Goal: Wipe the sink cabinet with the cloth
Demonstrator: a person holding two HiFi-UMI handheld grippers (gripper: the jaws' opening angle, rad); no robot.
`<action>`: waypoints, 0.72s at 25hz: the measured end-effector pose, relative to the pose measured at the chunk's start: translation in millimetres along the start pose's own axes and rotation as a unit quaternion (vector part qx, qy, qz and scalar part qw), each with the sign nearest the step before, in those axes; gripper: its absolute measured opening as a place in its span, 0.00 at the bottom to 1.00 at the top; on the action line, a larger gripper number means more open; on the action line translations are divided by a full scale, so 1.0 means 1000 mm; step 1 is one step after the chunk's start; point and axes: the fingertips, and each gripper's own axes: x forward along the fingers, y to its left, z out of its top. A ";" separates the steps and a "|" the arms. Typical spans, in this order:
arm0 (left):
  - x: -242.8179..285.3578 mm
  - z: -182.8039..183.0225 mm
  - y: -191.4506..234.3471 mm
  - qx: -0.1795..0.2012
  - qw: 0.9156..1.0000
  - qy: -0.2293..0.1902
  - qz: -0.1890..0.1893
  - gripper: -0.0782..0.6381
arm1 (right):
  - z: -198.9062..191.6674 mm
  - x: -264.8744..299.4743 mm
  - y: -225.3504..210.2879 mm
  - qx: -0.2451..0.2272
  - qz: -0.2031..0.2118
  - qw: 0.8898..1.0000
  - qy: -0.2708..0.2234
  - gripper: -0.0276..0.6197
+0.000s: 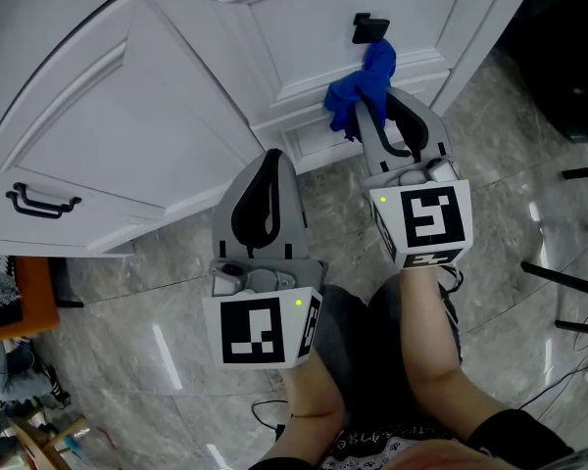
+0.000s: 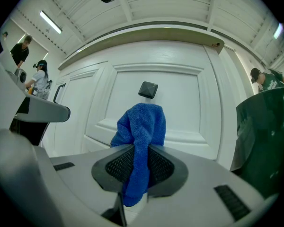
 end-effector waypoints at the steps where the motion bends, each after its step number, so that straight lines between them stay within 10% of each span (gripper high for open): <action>1: 0.000 0.000 0.000 0.000 1.000 0.000 0.000 0.12 | 0.000 0.000 0.000 0.000 0.000 1.000 0.000 0.17; 18: 0.004 -0.002 -0.004 -0.002 1.000 0.002 -0.007 0.12 | -0.001 -0.001 -0.005 0.003 -0.007 1.000 -0.001 0.17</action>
